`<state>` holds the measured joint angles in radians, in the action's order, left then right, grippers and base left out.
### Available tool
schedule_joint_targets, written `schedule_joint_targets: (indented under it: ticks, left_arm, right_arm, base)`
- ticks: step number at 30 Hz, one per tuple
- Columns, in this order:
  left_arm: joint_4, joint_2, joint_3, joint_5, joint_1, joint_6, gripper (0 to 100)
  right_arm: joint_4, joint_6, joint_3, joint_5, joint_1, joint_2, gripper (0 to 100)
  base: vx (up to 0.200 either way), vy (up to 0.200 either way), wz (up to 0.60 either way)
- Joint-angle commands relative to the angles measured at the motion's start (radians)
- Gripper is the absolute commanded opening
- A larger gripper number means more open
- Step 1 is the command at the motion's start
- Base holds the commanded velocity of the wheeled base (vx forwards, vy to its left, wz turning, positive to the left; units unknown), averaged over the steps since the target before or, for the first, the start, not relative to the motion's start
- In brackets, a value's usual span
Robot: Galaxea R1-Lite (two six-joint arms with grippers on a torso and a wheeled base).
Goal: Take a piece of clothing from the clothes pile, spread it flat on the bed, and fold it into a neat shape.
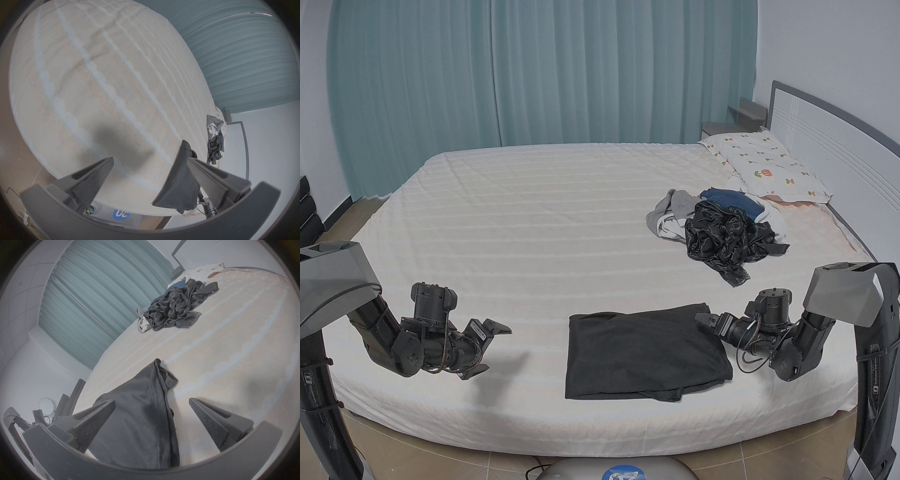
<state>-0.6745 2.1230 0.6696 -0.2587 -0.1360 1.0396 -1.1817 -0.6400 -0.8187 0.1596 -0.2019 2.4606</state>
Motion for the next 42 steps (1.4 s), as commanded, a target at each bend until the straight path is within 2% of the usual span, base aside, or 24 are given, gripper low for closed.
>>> schedule_joint_targets:
  ticks: [1,6,7,17,22,36,37,42]
  left_arm:
    - [-0.007,0.006,-0.002,-0.001,-0.001,-0.001,100]
    - [-0.007,0.006,-0.002,0.001,-0.004,-0.001,100]
    - [-0.007,0.006,-0.002,0.001,-0.004,-0.001,100]
    - [-0.007,0.008,-0.002,0.001,-0.004,-0.001,100]
    - [-0.007,0.008,-0.002,0.001,-0.005,-0.001,100]
    - [-0.007,0.008,-0.001,-0.001,-0.005,-0.001,100]
    - [-0.007,0.008,-0.001,-0.001,-0.005,-0.001,100]
    - [-0.007,0.008,-0.001,-0.001,-0.005,-0.001,100]
  right_arm:
    - [0.011,0.0,-0.063,-0.015,-0.01,0.032,100]
    - [0.053,0.0,-0.1,-0.015,-0.014,0.035,100]
    - [0.054,0.0,-0.1,-0.015,-0.014,0.037,0]
    - [0.036,-0.009,-0.088,-0.035,-0.01,0.043,0]
    - [0.034,-0.102,-0.089,-0.061,-0.005,0.038,0]
    - [0.016,-0.109,-0.083,-0.063,0.007,0.049,0]
    - [0.016,-0.109,-0.083,-0.063,0.007,0.049,100]
    - [0.007,-0.109,-0.065,-0.063,0.022,0.031,100]
  base:
    - [0.0,0.0,0.0]
    - [0.0,0.0,0.0]
    - [0.0,0.0,0.0]
    - [0.0,0.0,0.0]
    - [0.0,0.0,0.0]
    - [0.0,0.0,0.0]
    - [0.0,0.0,0.0]
    - [0.0,0.0,0.0]
